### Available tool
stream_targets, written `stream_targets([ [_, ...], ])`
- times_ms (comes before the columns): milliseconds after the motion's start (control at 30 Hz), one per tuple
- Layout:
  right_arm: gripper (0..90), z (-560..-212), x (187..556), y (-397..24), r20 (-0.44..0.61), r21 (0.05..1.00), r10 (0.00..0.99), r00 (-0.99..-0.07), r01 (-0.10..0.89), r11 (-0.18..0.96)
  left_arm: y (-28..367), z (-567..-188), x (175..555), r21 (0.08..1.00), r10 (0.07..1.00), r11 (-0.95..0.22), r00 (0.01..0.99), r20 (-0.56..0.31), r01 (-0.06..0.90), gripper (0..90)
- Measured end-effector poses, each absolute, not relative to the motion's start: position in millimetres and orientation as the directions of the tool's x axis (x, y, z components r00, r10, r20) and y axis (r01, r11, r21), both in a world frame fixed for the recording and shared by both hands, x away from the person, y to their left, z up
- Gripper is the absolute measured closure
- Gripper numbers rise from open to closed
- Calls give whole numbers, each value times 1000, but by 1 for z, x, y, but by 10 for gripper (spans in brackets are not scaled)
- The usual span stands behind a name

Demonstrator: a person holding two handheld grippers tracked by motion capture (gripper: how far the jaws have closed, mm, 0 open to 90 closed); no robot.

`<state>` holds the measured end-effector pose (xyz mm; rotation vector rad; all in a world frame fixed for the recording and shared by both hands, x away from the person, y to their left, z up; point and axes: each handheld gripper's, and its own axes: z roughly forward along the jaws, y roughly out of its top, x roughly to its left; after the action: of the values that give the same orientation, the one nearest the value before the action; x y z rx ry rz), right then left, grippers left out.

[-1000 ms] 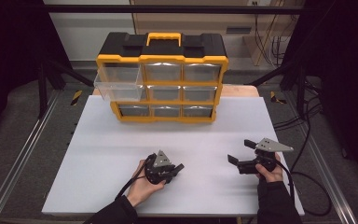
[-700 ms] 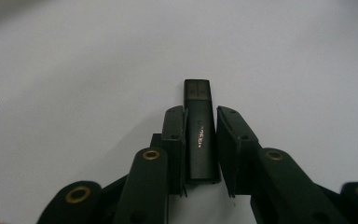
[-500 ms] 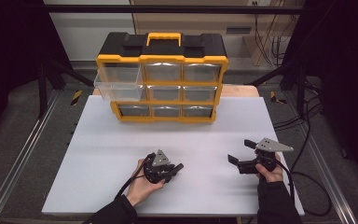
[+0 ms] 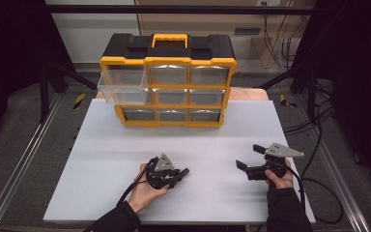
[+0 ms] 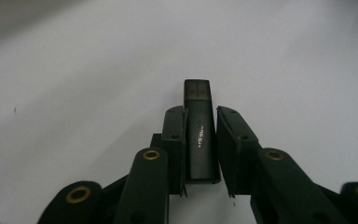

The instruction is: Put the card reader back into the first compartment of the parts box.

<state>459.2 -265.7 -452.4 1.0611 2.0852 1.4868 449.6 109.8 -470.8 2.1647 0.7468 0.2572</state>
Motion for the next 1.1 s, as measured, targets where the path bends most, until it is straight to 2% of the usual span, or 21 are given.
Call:
stream_targets([
  [1100,26,-454,460,-265,123,914,751,-649,369,169,130,-454,455,785,610,-453,789,-72,422,728],
])
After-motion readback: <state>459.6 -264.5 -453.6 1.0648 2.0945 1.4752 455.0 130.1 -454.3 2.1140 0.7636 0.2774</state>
